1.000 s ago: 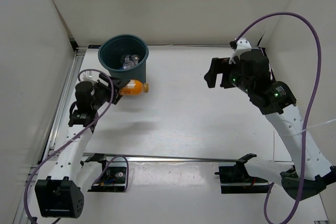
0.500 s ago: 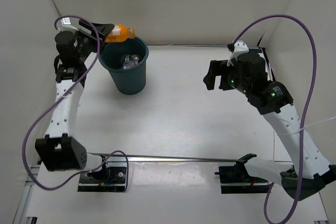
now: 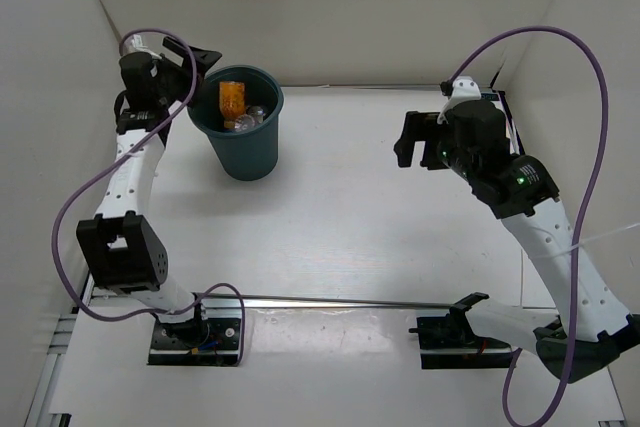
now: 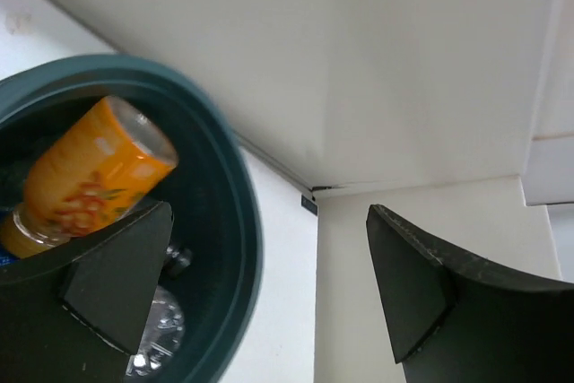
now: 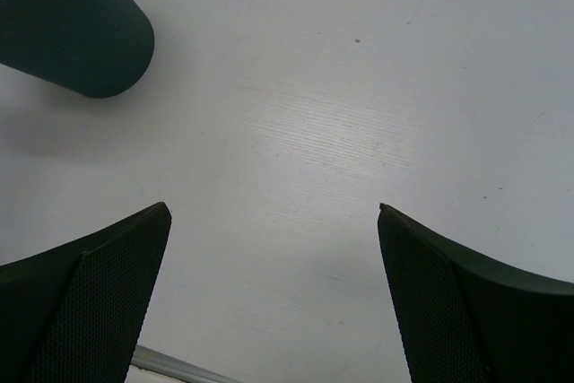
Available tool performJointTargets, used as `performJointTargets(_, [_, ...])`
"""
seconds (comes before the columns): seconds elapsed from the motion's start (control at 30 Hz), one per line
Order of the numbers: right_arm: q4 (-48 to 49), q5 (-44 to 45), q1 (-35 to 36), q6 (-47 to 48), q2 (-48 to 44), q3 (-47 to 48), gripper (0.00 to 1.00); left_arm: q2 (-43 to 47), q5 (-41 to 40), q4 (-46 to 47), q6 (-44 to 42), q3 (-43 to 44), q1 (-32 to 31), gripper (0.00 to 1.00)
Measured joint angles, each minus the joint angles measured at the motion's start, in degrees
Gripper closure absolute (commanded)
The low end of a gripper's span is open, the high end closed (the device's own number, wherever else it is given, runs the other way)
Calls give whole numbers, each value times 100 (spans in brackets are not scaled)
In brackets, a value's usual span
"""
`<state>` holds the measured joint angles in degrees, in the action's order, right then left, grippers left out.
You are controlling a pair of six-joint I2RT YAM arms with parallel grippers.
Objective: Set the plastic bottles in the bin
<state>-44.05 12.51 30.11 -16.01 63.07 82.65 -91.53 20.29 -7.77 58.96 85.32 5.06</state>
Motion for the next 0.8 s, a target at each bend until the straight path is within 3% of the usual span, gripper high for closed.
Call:
performJointTargets(0.17, [-562, 466, -11, -212, 413, 516, 1, 949, -407, -39, -584, -142, -4, 0])
performJointTargets(0.27, [-946, 837, -59, -428, 1038, 1196, 1, 2337, -1176, -74, -1034, -1067, -81, 0])
performJointTargets(0.4, [-1285, 898, -151, -656, 1320, 1268, 1, 4404, -2199, -302, -1609, -2559, -184, 0])
performJointTargets(0.53, [-1346, 870, -76, -662, 1342, 1270, 1, 5633, -3233, -940, -2249, -3768, -210, 0])
performJointTargets(0.67, [-1311, 780, 63, -647, 1320, 1211, 1, 6129, -4162, -1427, -2723, -4446, -219, 0])
performJointTargets(0.8, [-1311, 695, 72, -643, 1228, 957, 1, 6441, -5628, -1576, -2787, -4852, -225, 0])
